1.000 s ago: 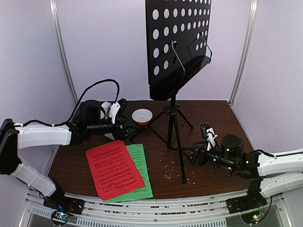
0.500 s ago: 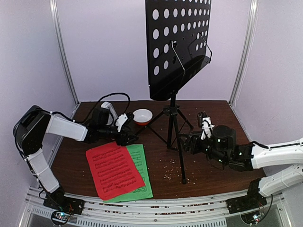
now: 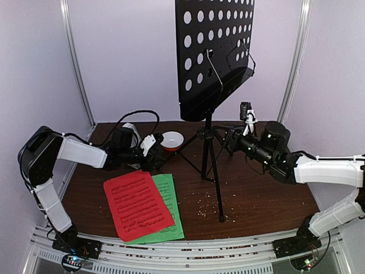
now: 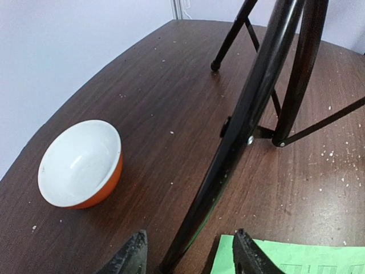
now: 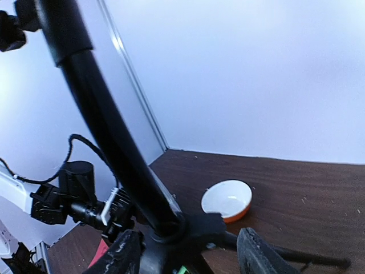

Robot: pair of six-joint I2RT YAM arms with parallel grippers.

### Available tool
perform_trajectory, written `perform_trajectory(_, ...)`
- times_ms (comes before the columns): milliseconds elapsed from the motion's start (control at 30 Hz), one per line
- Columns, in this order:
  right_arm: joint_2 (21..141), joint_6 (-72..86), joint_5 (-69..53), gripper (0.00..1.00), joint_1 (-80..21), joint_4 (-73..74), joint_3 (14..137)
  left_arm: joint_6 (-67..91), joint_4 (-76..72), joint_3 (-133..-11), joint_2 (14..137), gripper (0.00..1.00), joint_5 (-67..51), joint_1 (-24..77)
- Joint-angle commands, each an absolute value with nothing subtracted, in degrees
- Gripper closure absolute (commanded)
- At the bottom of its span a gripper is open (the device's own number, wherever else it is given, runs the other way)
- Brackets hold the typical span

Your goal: Pack up the instrument practice props

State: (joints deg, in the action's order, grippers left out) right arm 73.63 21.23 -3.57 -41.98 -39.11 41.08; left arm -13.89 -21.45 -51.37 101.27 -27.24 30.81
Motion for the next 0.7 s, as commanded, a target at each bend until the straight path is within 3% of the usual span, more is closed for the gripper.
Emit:
perform_trajectory(0,76.84,17.98,-15.6,0.43,-39.87,-48.8,45.58,-16.15,-23.57,-53.51,103.34,0.47,-27.5,30.59)
perform_trajectory(433,85.27,15.7,-23.84,0.59,-36.57,-53.31,55.33,-18.39,-24.26,-55.06,106.33,0.51,-26.16,30.65)
perform_trajectory(667,86.93,15.1,-25.09,0.6,-36.47,-55.0,56.35,-19.51,-25.09,-56.53,108.01,0.51,-25.71,30.66)
